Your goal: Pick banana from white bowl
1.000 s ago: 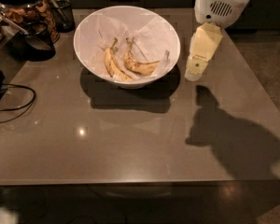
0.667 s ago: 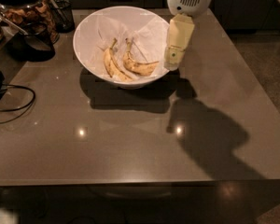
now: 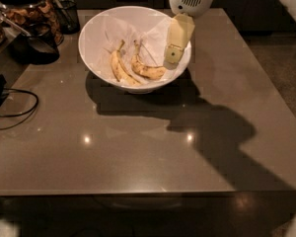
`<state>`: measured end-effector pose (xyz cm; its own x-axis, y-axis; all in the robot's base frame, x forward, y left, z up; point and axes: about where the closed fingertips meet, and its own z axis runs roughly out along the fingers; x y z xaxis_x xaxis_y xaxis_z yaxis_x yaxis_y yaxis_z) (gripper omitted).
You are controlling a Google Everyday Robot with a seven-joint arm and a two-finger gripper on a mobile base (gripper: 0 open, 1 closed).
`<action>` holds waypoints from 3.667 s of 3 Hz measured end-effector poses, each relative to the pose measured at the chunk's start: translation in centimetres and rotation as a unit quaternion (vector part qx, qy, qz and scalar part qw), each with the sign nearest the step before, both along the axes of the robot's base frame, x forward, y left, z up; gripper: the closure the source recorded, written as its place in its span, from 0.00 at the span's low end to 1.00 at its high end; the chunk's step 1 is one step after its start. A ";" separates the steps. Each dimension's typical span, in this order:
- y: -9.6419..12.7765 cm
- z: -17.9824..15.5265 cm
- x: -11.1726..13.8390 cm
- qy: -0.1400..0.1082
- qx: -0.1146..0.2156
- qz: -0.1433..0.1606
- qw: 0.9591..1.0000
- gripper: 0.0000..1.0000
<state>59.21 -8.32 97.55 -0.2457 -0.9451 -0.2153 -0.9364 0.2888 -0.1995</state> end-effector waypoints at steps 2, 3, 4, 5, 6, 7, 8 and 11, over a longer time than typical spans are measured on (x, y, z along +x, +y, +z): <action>3.6 -1.3 3.9 0.022 0.027 0.021 0.999 0.07; 4.6 -1.8 4.8 0.026 0.031 0.026 0.999 0.15; 5.0 -2.9 5.3 0.038 0.030 0.024 0.999 0.27; 5.0 -4.4 5.3 0.055 0.030 0.017 0.998 0.29; 5.0 -5.6 5.4 0.070 0.029 0.010 0.997 0.31; 5.2 -6.7 5.6 0.082 0.026 0.006 0.996 0.31; 5.7 -8.0 5.9 0.096 0.021 0.009 0.995 0.36; 6.5 -10.1 5.8 0.119 0.018 0.010 0.993 0.37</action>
Offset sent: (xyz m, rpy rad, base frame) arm 0.0409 0.0412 -0.0199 0.0412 0.1345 0.0638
